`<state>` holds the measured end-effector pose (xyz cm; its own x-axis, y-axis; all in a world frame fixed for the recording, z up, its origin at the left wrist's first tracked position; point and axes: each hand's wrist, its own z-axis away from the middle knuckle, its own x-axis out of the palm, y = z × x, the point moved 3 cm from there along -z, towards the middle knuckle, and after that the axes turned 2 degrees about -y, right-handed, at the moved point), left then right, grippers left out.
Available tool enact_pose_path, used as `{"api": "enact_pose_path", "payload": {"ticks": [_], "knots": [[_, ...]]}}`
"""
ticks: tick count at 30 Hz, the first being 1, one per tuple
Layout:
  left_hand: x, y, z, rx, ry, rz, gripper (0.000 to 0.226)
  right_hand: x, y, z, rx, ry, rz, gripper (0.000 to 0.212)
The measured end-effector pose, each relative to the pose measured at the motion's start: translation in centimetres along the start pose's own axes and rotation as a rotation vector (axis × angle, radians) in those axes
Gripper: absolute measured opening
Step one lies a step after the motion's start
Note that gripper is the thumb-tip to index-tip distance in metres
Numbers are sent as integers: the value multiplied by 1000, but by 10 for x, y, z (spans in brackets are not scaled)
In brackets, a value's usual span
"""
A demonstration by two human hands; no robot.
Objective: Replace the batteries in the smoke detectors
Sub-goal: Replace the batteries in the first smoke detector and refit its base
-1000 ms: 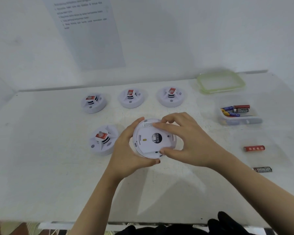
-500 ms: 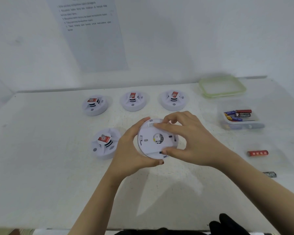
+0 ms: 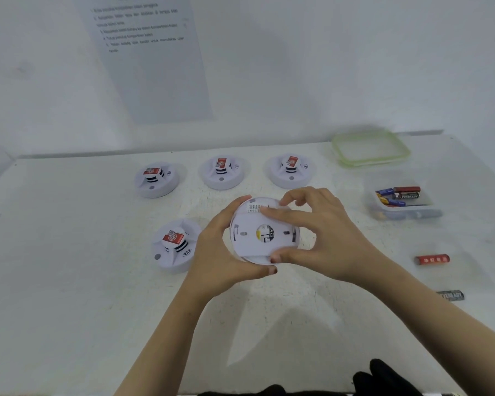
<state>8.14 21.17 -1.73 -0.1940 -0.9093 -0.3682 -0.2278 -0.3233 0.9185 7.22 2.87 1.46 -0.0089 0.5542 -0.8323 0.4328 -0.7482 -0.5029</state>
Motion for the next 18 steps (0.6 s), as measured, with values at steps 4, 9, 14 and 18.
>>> {"api": "enact_pose_path", "payload": {"ticks": [4, 9, 14, 18], "knots": [[-1, 3, -1, 5, -54, 19, 98, -2, 4, -1, 63, -64, -106, 62], [1, 4, 0, 3, -73, 58, 98, -4, 6, -2, 61, -138, -247, 60], [0, 7, -1, 22, -85, 85, 94, -5, 7, -3, 55, -116, -315, 60], [0, 6, -1, 29, -88, 60, 97, -1, 4, -2, 43, -61, -353, 58]]}}
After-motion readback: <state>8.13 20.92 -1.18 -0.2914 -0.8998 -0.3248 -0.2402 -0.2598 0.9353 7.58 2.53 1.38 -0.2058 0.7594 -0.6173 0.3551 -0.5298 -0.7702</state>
